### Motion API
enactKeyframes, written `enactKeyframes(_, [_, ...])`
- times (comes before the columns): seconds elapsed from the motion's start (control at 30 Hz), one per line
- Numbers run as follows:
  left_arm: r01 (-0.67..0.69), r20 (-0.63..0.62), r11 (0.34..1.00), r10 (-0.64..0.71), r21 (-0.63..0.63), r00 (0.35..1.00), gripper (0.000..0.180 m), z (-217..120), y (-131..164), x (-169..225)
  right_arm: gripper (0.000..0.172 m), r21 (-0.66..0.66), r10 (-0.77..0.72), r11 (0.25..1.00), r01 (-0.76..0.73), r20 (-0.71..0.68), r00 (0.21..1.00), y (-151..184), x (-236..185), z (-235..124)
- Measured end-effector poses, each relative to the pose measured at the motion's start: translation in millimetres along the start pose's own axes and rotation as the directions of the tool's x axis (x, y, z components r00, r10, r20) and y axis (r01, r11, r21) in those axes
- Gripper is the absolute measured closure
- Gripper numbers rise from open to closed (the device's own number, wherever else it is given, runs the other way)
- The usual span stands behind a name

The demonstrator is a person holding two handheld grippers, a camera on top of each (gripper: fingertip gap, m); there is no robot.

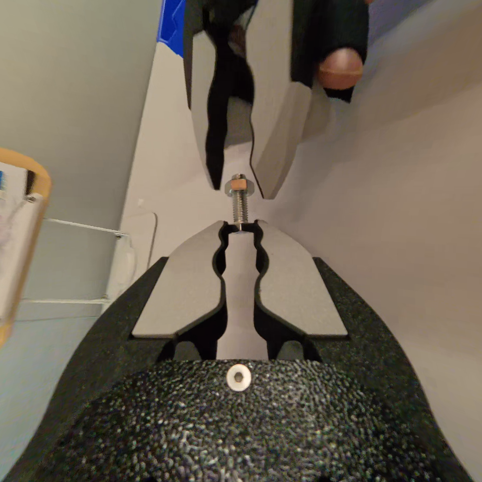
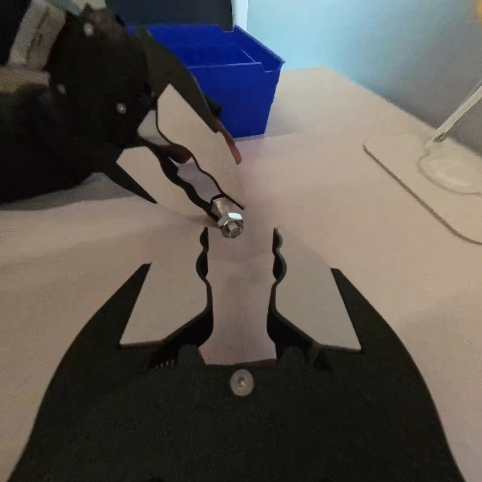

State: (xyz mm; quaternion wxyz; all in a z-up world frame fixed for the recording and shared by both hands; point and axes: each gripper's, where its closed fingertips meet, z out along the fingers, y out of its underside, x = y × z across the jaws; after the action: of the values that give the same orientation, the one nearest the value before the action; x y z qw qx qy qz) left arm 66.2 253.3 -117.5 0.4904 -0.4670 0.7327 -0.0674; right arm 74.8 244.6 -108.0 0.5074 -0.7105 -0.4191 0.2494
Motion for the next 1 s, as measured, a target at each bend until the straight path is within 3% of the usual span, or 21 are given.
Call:
enactKeyframes(0.03, [0.035,-0.029,0.999,-0.035,0.006,0.999,0.162,-0.9,0.8,1.5,0.125,0.001,-0.076,0.997,0.076,-0.024,0.997,-1.8,-0.1,-1.5])
enactKeyframes(0.1, [0.083,-0.085,0.996,-0.081,0.019,0.993,0.162,-2.0,0.5,6.3,0.125,-0.001,-0.192,0.981,0.192,-0.045,0.980,-4.4,-3.5,-2.5])
enactKeyframes(0.27, [0.130,-0.159,0.990,-0.119,0.059,0.980,0.163,-1.6,-7.6,15.4,0.153,-0.050,-0.296,0.954,0.295,-0.015,0.955,1.6,-16.1,2.4])
enactKeyframes(0.33, [0.082,-0.119,0.996,-0.077,0.043,0.990,0.162,-0.1,-5.1,12.8,0.153,-0.078,-0.192,0.979,0.191,-0.010,0.981,4.3,-13.4,4.7])
enactKeyframes(0.4, [-0.029,-0.031,0.999,0.030,0.016,0.999,0.162,2.5,-2.7,7.3,0.153,-0.068,0.044,0.997,-0.042,0.034,0.998,4.5,-12.0,5.3])
enactKeyframes(0.47, [-0.157,0.059,0.987,0.158,-0.024,0.986,0.162,3.3,-2.1,1.0,0.153,-0.038,0.305,0.952,-0.303,0.116,0.945,3.1,-11.3,5.1])
enactKeyframes(0.53, [-0.195,0.103,0.980,0.199,-0.045,0.975,0.162,3.5,-3.1,-2.9,0.153,-0.011,0.413,0.908,-0.419,0.189,0.891,0.3,-10.6,3.7])
enactKeyframes(0.6, [-0.144,0.091,0.989,0.147,-0.037,0.985,0.162,4.0,-2.5,-4.5,0.147,0.005,0.331,0.941,-0.338,0.193,0.924,-0.4,-11.1,1.9])
enactKeyframes(0.7, [-0.025,0.017,1.000,0.025,-0.001,1.000,0.162,2.3,-0.3,-1.6,0.130,0.012,0.085,0.996,-0.086,0.105,0.991,-3.0,-12.1,-2.0])
enactKeyframes(0.8, [0.059,-0.059,0.998,-0.057,0.036,0.997,0.162,-0.7,-2.0,2.8,0.126,-0.007,-0.152,0.988,0.152,0.019,0.988,-4.0,-13.2,-4.5])
enactKeyframes(0.9, [0.105,-0.117,0.992,-0.096,0.075,0.989,0.162,-2.7,-7.6,8.0,0.132,-0.045,-0.274,0.961,0.274,-0.006,0.962,-0.1,-17.4,-1.9])
enactKeyframes(0.97, [0.106,-0.134,0.990,-0.094,0.088,0.987,0.162,-2.5,-10.8,11.3,0.153,-0.061,-0.264,0.963,0.262,-0.024,0.964,1.0,-17.0,0.8])
enactKeyframes(1.0, [0.081,-0.114,0.994,-0.073,0.074,0.991,0.162,-1.3,-8.8,10.4,0.153,-0.078,-0.214,0.974,0.212,-0.019,0.977,2.9,-16.2,2.0])
